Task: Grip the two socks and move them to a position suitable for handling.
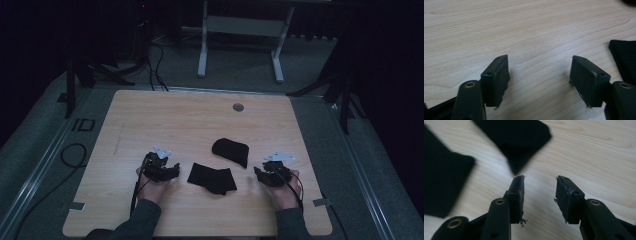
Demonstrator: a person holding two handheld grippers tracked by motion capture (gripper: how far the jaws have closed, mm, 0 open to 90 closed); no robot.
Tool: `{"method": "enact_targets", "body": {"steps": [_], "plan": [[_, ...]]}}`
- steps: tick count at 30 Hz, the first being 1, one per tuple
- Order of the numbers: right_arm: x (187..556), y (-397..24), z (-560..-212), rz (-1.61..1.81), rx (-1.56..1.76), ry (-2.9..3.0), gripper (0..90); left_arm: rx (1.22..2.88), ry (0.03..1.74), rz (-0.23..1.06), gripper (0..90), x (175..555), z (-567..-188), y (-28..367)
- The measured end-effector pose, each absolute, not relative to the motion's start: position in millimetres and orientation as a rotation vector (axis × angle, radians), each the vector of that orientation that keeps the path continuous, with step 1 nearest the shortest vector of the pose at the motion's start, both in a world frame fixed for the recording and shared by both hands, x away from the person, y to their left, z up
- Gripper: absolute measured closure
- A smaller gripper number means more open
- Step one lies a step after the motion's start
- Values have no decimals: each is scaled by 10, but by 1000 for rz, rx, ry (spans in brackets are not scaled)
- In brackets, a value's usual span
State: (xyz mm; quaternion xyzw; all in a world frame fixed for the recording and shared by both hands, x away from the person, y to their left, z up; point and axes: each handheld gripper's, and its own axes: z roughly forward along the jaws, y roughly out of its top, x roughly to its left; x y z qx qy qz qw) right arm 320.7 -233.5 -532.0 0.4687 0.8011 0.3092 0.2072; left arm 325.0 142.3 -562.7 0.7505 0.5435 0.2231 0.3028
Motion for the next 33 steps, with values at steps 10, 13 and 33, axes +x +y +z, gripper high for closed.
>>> {"method": "enact_targets", "body": {"steps": [10,13,33], "plan": [[3120,-2034,-5283,895,1152,2350,584,2018,1408,569,407,3238,-5606,1416],[3102,-1955,-5268,904,1120,2374,583,2028,1402,562,451,3233,-5595,1411],[2963,-1415,-5196,1010,950,2505,588,1983,1306,449,538,3147,-5482,1357]]}}
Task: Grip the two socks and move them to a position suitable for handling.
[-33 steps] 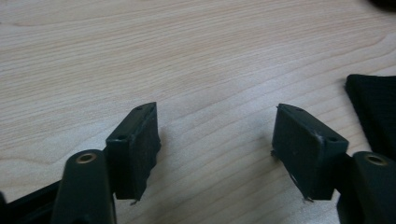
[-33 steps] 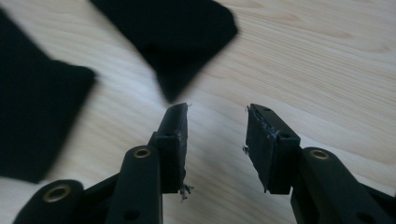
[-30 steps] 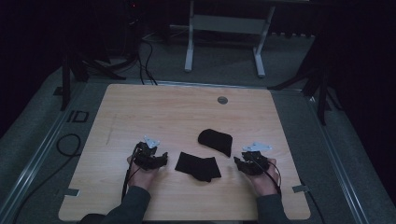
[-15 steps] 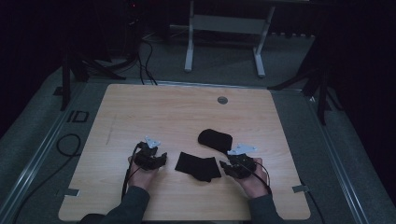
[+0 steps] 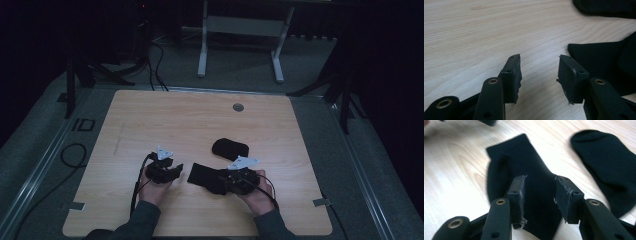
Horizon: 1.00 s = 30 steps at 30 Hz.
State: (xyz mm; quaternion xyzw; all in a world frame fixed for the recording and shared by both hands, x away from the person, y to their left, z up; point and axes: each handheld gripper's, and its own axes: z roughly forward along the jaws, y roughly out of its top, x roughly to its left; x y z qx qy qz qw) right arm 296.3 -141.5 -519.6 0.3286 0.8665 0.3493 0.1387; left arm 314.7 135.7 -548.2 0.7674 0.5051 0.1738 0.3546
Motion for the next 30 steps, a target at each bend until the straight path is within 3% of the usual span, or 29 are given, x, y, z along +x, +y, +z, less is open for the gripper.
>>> {"method": "enact_targets", "body": {"steps": [13,15,17,18,19,22,30], "plan": [[2864,-1013,-5330,1024,864,2616,531,1995,1195,398,539,3093,-5453,1232],[2885,-984,-5392,999,872,2626,572,1996,1170,397,538,3086,-5446,1212],[2898,-976,-5461,980,880,2650,711,1995,1150,398,532,3074,-5440,1189],[2898,-976,-5461,980,880,2650,711,1994,1138,396,532,3067,-5437,1176],[2898,-980,-5466,979,890,2645,787,1997,1127,394,538,3060,-5436,1160],[2906,-1002,-5451,1005,909,2639,840,2011,1091,391,564,3037,-5447,1097],[2924,-1029,-5463,1017,937,2648,853,2061,1024,361,679,2979,-5522,910]]}}
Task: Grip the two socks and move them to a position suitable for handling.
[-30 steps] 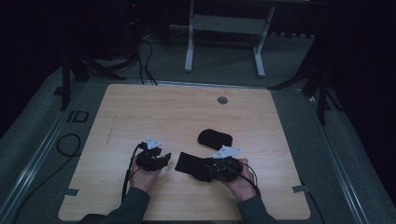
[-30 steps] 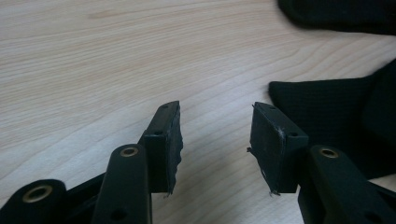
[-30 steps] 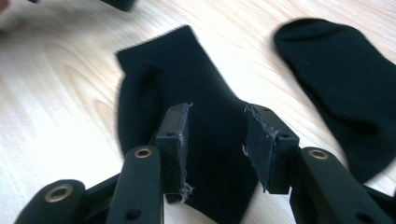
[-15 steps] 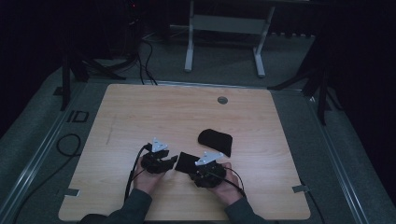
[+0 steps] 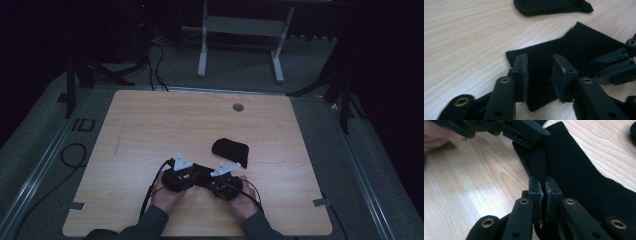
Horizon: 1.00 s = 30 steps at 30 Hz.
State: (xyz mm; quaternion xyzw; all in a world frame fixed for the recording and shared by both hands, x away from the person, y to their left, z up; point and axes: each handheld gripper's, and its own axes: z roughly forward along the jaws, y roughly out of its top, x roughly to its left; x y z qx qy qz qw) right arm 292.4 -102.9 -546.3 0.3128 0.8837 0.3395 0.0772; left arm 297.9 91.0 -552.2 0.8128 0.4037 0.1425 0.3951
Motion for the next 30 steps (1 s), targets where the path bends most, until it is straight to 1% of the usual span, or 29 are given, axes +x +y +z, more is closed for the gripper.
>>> {"method": "enact_targets", "body": {"steps": [1,2,3,6,7,8,14,22,23,30], "plan": [[2923,-1031,-5462,1017,937,2648,853,2069,1018,353,696,2981,-5540,897],[2925,-1040,-5454,1025,935,2644,853,2080,1014,344,741,2985,-5561,886],[2925,-1040,-5454,1025,935,2644,853,2094,1009,335,741,2989,-5582,878],[2926,-1082,-5416,1044,955,2623,853,2120,1003,348,821,2995,-5619,868],[2926,-1082,-5416,1044,955,2623,853,2127,1004,352,821,2998,-5615,870],[2933,-1118,-5387,1059,960,2610,853,2134,1003,357,840,2999,-5614,870],[2957,-1237,-5321,1079,991,2568,852,2137,1018,358,857,3004,-5609,886],[2994,-1556,-5206,1114,1097,2469,845,2136,1022,355,858,3008,-5608,898],[2976,-1638,-5161,1122,1130,2441,840,2136,1022,355,857,3008,-5608,901],[2902,-1878,-5005,1157,1197,2366,824,2146,1002,365,856,3004,-5607,916]]}}
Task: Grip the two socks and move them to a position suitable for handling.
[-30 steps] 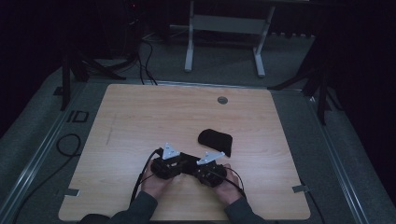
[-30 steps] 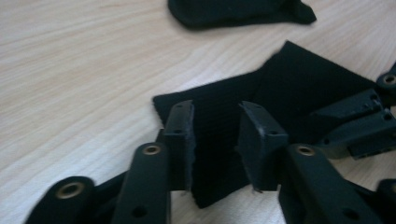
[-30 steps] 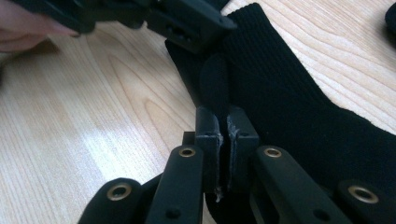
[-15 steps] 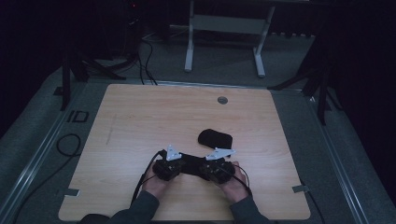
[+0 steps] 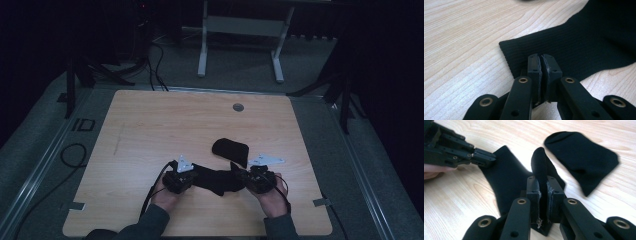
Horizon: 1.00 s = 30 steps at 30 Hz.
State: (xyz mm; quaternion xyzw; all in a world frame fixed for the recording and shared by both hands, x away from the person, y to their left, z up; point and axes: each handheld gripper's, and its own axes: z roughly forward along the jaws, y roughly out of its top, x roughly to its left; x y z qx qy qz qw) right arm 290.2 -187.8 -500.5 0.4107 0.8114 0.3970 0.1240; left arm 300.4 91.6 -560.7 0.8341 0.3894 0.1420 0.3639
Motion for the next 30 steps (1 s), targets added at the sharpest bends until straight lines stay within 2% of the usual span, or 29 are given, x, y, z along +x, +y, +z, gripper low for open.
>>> {"method": "enact_targets", "body": {"steps": [3,5,7,8,15,20,30], "plan": [[2905,-1993,-4991,1147,1224,2332,791,2153,997,373,854,3012,-5605,937],[2944,-2146,-5034,1085,1281,2290,718,2155,997,373,851,3029,-5602,965],[2955,-2196,-5046,1044,1301,2269,696,2152,1003,368,851,3047,-5600,990],[2975,-2286,-5060,980,1323,2230,646,2153,1002,362,851,3056,-5599,1002],[3041,-2390,-5112,959,1358,2187,610,2176,977,337,851,3085,-5586,1039],[3187,-2230,-5185,935,1304,2256,628,2174,979,320,825,3094,-5580,1083],[3633,-1658,-5060,940,1150,2376,630,2141,1038,337,748,3139,-5574,1173]]}}
